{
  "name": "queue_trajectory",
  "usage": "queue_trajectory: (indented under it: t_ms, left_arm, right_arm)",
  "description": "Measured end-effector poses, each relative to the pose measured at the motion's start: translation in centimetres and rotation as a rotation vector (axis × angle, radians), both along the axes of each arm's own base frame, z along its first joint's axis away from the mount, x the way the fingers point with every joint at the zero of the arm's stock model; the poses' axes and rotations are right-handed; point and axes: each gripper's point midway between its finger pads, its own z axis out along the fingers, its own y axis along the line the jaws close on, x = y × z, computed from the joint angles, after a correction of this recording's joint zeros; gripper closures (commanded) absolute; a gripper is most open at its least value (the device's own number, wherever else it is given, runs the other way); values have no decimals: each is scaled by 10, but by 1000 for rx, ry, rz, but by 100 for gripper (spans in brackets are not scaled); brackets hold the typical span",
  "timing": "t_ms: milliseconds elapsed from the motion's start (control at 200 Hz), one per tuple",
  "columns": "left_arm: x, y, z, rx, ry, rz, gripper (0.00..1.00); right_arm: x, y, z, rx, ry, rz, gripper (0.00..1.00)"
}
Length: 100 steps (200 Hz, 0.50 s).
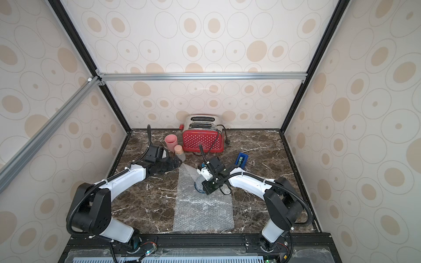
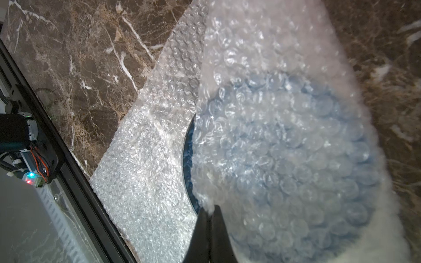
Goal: Wrap bowls in bubble wrap
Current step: Wrap the bowl in bubble wrap.
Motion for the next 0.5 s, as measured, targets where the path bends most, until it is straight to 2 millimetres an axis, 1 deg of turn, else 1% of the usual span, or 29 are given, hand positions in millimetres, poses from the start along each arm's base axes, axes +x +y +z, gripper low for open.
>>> queue_trajectory:
  t_ms: [115, 140, 170, 240, 280, 401, 501]
  left_arm:
    - [16, -5, -11, -5, 13, -16, 13]
    - [18, -6, -14, -2, 16, -19, 16]
    - [20, -6, -18, 3, 22, -21, 18]
    - [23, -6, -26, 18, 34, -34, 20]
    - [24, -6, -29, 31, 35, -40, 23]
    - [26, -4, -31, 56, 26, -57, 28]
    - [29, -8, -31, 49, 12, -72, 33]
  right_arm:
    - [-1, -1, -3, -1, 1, 1, 98]
    - [-1, -1, -3, 0, 0, 1, 98]
    - [-1, 0, -3, 1, -1, 1, 98]
    - [-1, 0, -3, 3, -2, 1, 98]
    - [0, 0, -3, 4, -4, 1, 98]
    - [0, 1, -3, 7, -7, 1, 98]
    - [0, 0, -4, 6, -7, 2, 98]
